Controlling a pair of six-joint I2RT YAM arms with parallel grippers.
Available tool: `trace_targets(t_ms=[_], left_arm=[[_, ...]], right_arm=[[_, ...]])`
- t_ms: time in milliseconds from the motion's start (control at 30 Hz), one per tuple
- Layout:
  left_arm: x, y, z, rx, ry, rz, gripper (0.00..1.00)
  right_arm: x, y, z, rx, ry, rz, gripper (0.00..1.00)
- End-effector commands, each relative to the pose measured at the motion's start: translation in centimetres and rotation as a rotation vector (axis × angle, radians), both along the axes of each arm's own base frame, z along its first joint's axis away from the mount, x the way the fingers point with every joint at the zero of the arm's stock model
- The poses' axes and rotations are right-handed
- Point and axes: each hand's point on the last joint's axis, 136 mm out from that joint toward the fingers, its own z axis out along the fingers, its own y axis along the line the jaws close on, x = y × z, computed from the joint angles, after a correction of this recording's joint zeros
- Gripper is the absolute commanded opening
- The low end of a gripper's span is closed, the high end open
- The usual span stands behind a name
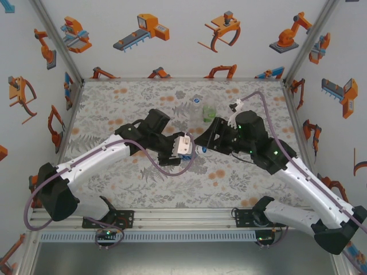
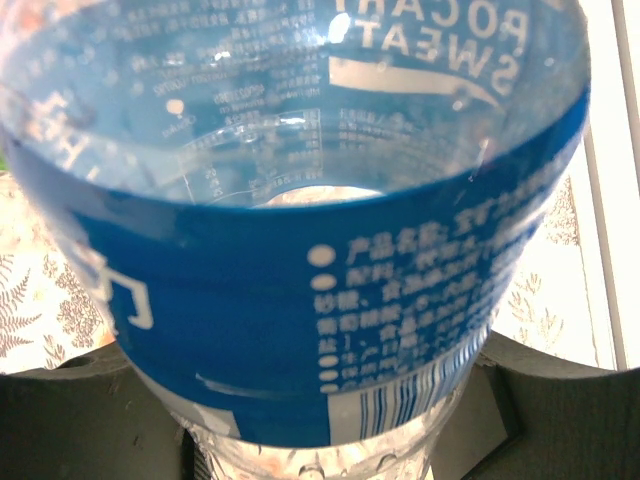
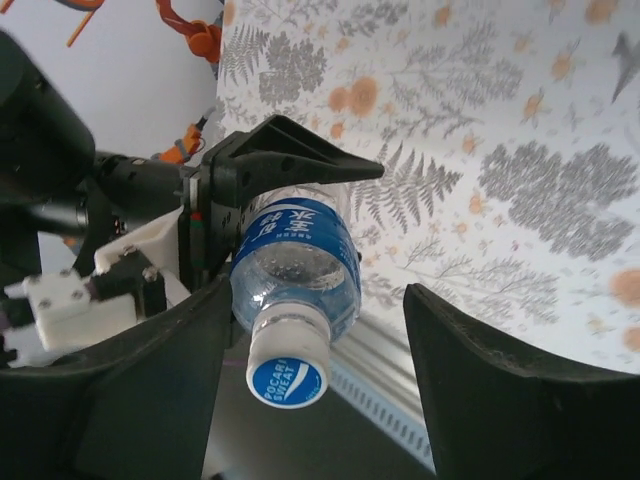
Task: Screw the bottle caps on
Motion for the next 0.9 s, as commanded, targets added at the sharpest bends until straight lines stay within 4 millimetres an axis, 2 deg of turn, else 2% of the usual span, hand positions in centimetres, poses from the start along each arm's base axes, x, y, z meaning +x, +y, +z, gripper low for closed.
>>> trace_targets(t_ms=[0,167,300,433,500,600,867], left_arm=[[-0.5,-0.7,1.7,-0.064,-0.005,-0.038,0.0],[-0.6,-0.7,1.9,-0.067,-0.004,-0.043,0.0],[-0.8,-0.6,1.7,-0.063,0.002,-0.052,0.0],[-1.0,-0.6,1.8,-0.063,0.005,-0.06,0.0],[-1.1,-0.6,1.8,-0.064,0.006,-0.065,0.0],[-1.3,-0.7,1.9,-0.069,0.01,-0.071,0.0],[-1.5,-0.6,2.0,-0.07,0.01,-0.078,0.0]], right_arm=[[-0.8,-0.8,4.5,-0.099,-0.333,0.124,0.64],[-3.4,0.5,5.9,-0.24,-0.68,0.429,0.65],[-6.4,1.8,6.4,-0.305,-0.953,0.717,0.64],[-9.3,2.0,5.8,-0.339,-1.176,0.957,0.63],[-9.7,1.9,5.4,-0.366,-1.251,0.995,0.63],[-9.0,2.0,4.8,-0.409,-1.301,0.984,0.58],[-8.7,2.5,3.8,-0.396,-1.3,0.994,0.48]])
